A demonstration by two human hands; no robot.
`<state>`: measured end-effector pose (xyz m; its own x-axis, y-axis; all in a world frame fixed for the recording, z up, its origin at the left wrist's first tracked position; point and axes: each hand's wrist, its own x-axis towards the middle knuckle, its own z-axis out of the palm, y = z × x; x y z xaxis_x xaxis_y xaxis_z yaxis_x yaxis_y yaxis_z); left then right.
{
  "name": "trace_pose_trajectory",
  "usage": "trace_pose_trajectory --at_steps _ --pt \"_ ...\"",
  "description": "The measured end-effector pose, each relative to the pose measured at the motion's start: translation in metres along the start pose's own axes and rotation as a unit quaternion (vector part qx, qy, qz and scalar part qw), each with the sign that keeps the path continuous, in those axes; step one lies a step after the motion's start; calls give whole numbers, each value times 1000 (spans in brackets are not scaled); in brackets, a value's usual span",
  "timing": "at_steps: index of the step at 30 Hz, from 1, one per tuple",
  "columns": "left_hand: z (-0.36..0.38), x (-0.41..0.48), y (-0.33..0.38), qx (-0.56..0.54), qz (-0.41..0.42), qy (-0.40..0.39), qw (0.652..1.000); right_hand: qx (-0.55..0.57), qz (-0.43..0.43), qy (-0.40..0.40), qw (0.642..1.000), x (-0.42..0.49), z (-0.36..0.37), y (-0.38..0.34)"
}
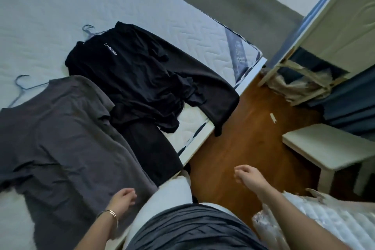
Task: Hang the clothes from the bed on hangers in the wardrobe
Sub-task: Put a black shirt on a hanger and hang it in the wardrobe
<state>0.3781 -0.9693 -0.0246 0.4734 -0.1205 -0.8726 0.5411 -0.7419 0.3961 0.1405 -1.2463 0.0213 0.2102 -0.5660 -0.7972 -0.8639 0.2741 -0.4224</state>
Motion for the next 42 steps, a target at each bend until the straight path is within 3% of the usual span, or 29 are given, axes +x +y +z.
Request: trace_pose_trajectory --at_steps 5,15,20,22,26,31,37,42 --pt "-9 15 22 -30 -49 30 998 -116 0 -68 991 27 8 -42" --pt "4 38 111 -170 -36 104 979 -304 -48 -85 948 116 -40 -138" --pt "19 48 151 -191 -29 133 972 -366 -97 -184 907 167 -40 -218" --pt "21 56 175 -189 -19 128 973 -349 -109 -162 917 191 -32 -245" --pt "13 89 228 -142 17 116 983 -329 -125 -177 919 217 -5 -314" --pt "-22 171 299 -76 60 156 983 -373 -198 -200 884 270 50 -410" --pt "-73 306 380 55 156 238 957 -356 -310 -136 871 345 132 -544" --pt "-92 415 412 208 142 261 932 -355 -406 -94 837 401 207 -634"
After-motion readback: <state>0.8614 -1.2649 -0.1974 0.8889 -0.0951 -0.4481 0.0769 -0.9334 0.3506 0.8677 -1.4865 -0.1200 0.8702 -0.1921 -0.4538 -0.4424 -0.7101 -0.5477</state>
